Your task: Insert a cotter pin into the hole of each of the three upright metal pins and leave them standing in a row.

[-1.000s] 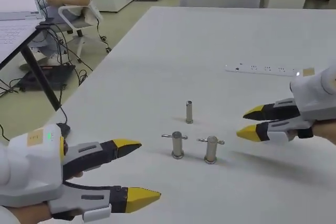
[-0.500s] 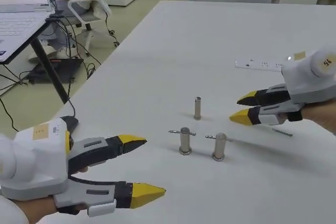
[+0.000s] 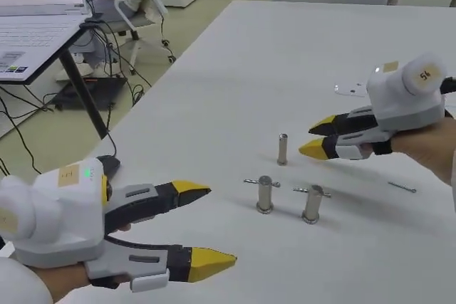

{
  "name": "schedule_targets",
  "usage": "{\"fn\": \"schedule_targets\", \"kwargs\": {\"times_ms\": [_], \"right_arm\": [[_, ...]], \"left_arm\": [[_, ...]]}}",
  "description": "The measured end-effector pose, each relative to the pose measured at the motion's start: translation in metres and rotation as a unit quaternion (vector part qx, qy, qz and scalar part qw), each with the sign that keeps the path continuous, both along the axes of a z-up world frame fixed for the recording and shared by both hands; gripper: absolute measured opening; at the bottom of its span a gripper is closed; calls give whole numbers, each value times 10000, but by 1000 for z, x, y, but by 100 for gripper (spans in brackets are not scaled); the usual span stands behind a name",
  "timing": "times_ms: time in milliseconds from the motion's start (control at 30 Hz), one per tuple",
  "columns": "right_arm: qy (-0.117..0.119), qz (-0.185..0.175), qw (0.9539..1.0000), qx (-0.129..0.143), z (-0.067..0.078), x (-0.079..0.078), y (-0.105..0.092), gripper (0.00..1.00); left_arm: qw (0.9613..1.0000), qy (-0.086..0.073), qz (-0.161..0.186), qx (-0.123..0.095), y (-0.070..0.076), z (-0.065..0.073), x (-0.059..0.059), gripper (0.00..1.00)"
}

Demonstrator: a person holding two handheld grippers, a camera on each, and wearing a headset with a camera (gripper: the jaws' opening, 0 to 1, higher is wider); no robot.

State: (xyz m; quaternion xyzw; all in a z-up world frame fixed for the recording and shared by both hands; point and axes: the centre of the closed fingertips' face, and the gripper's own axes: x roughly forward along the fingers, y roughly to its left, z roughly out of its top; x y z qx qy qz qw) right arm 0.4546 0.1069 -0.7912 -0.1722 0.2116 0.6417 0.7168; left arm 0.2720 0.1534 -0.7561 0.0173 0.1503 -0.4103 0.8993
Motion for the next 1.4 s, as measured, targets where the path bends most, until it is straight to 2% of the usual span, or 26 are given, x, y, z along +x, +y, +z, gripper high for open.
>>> {"fn": "schedule_targets", "kwargs": {"times_ms": [367, 967, 1200, 1400], "right_arm": [[19, 18, 10000, -70, -13, 4, 21, 28], [49, 18, 9999, -127, -35, 13, 34, 20], [-47, 96, 9999, -86, -33, 10, 38, 12], [-143, 21, 9998, -132, -32, 12, 36, 10]], "left_arm": [[10000, -26, 87, -19, 5, 2, -1, 60], [9998, -14, 220, -37, 10, -1, 0, 59], [9998, 1, 219, -27, 10, -2, 1, 59], [9998, -4, 217, -26, 9, -1, 0, 58]]}}
